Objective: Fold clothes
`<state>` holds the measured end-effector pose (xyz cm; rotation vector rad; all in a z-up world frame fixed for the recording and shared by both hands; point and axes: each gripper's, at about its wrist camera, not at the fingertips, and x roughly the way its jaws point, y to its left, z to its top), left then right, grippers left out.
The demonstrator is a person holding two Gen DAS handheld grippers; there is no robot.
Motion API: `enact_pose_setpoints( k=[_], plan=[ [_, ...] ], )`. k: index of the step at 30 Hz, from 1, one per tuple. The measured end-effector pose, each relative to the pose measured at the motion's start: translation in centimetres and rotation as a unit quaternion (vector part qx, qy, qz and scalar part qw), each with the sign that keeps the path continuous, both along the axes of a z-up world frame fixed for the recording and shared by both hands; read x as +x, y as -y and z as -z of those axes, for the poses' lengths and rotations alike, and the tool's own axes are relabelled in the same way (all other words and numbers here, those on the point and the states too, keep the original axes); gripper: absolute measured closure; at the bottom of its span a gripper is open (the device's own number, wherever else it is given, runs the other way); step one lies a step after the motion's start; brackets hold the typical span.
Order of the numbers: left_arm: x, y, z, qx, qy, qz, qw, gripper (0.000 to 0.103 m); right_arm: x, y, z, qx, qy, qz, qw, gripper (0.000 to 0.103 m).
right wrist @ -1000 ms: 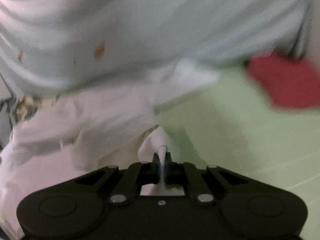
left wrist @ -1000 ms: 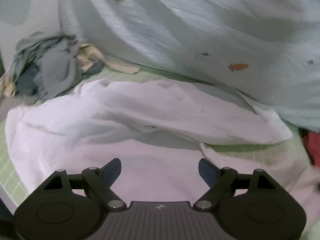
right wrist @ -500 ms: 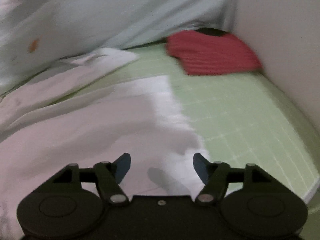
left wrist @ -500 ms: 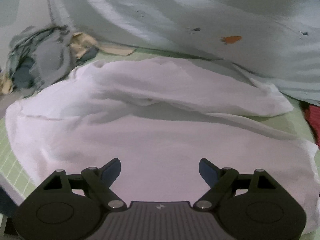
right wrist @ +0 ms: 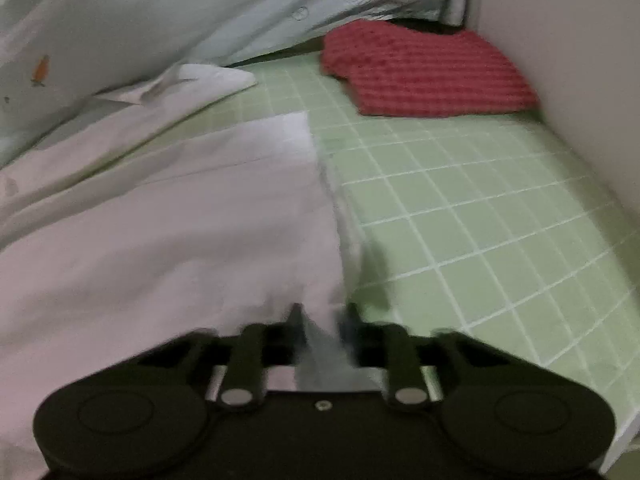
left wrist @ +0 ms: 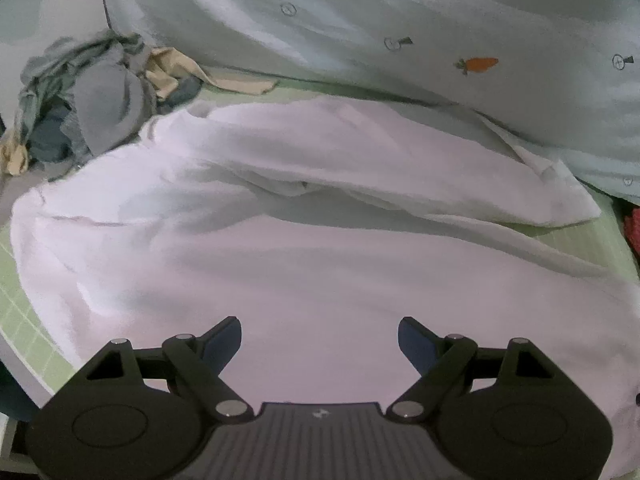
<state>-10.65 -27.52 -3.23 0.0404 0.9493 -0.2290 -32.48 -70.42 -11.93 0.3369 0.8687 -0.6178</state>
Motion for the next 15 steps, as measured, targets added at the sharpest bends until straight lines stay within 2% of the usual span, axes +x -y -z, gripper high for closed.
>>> enact_pose_setpoints(
  k=[3,6,10,13,15],
  plan=[
    [0.4,0.0,0.1,-0.001,-0.002,-0.008,1.0,0.017,-1.1,-0.1,-0.1,-0.015,-0.012,0.01,1.0,0.086],
    [0.9,-0.8,-0.1,-0.003,-0.003,-0.024,0.9997,0.017,-2.4,0.2,0.0,-0.022,-0.024,0.048,0.998,0.085],
    [1.6,-3.1,-0.8,0.005,0.003,-0.045,0.999,0.017,-1.3,0.3,-0.3,-0.038,-0.079,0.053,0.995,0.082],
    [2.7,-5.6,-1.3,0.009,0.01,-0.068,0.9976,0.017,0.9,-0.7,-0.9,-0.094,-0.116,0.044,0.988,0.071],
    [3.7,-7.2,-1.6,0.011,0.013,-0.079,0.9968,0.016,3.0,-1.7,-1.7,-0.111,-0.092,0.032,0.989,0.053]
  ],
)
